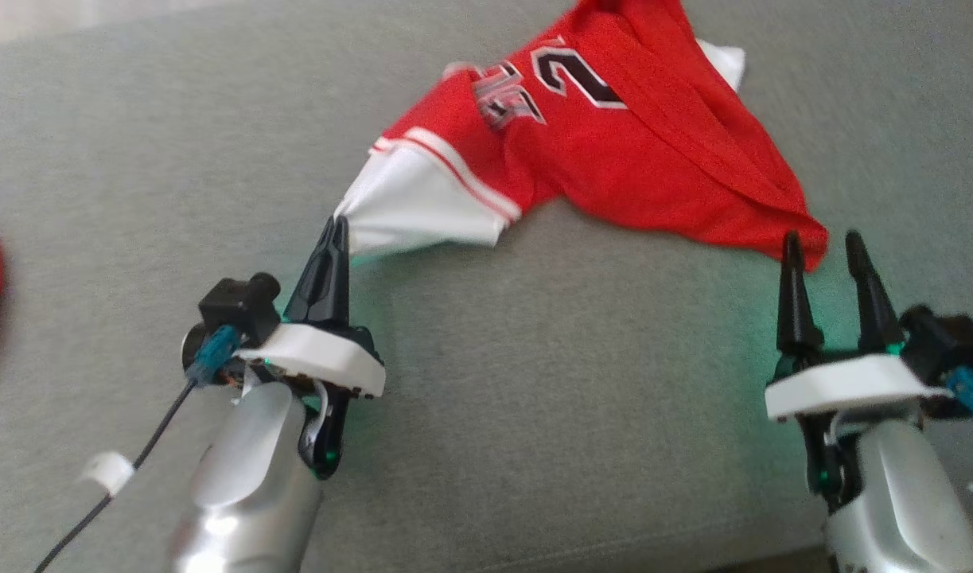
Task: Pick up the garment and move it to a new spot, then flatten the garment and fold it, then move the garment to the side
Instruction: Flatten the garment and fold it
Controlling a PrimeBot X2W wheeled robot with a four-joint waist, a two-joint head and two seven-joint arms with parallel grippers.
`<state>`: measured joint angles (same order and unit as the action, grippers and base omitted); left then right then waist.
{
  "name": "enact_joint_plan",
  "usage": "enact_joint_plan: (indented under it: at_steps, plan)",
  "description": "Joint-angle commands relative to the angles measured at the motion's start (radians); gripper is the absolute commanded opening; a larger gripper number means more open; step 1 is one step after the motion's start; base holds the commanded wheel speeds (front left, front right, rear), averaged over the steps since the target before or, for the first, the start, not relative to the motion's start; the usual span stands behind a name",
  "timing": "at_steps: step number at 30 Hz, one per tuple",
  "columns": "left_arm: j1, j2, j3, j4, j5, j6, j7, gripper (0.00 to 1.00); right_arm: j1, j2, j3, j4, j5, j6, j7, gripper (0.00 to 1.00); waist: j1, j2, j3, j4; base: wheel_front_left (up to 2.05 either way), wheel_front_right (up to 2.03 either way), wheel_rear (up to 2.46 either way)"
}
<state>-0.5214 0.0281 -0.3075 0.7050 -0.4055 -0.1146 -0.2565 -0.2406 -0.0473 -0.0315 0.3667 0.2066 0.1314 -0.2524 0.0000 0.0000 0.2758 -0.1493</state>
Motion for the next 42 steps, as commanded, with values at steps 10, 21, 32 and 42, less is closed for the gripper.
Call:
enact_joint_plan:
  at_steps: [10,21,32,42]
  plan:
    - [0.135,0.022,0.056,-0.227,0.037,0.004,-0.005,0.00,0.056,-0.003,0.017,-0.001,0.020,-0.001,-0.009,1.00,0.0000,0.0000,-0.150,0.149,0.00,0.00,0.00]
    - [0.231,0.022,0.055,-0.191,0.031,0.031,-0.005,0.00,0.043,-0.003,0.035,0.000,0.010,-0.001,-0.009,1.00,0.0000,0.0000,-0.114,0.158,0.00,0.00,0.00]
    - [0.165,0.030,0.146,-0.033,0.096,0.096,-0.005,1.00,0.032,-0.003,0.043,0.013,-0.009,-0.001,-0.009,1.00,0.0000,0.0000,-0.112,0.089,0.00,0.00,0.00]
    - [0.368,0.024,0.195,-0.127,0.185,0.116,-0.005,1.00,0.093,-0.003,-0.029,0.100,-0.045,-0.001,-0.009,1.00,0.0000,0.0000,-0.193,0.106,0.00,0.00,0.00]
